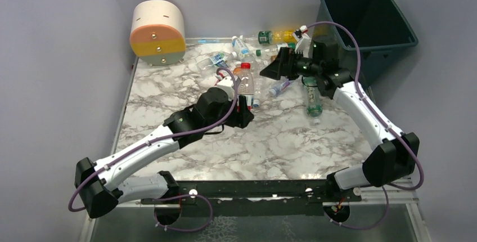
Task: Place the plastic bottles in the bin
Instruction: Pick up the plastic bottle at the center of the board.
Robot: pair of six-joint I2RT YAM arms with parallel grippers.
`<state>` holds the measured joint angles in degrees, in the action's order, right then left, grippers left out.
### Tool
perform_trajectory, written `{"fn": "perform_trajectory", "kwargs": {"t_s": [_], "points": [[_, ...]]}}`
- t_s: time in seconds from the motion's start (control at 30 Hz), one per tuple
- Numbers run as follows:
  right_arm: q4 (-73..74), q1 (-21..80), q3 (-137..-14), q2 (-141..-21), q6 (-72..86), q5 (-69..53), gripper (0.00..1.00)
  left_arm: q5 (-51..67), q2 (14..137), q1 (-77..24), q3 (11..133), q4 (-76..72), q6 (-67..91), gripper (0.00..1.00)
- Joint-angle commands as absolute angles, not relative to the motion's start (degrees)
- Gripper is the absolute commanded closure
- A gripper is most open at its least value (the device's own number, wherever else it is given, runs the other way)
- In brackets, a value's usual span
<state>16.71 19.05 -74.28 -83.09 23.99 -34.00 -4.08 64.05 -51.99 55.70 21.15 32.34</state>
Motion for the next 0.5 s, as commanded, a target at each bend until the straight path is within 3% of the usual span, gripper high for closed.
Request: {"fn": "perform_trajectory", "kwargs": {"t_s": [0.0, 0.27, 0.47], "points": [[11.8, 19.1, -77.2, -78.0, 29.0, -42.4, 0.01, -7.9, 61.8, -52.3, 58.1, 22.1, 24.2, 0.48], [4.8, 19.3, -76.6, -76.2, 33.8, -49.7, 0.01, -6.3, 62.4, -52.3, 59.6, 19.8, 20.8, 0.48], [5.8, 21.0, -76.0, -77.7, 32.9, -48.5, 0.01, -4.9, 63.9, -52.3, 61.6, 18.0, 20.2, 0.48]]}}
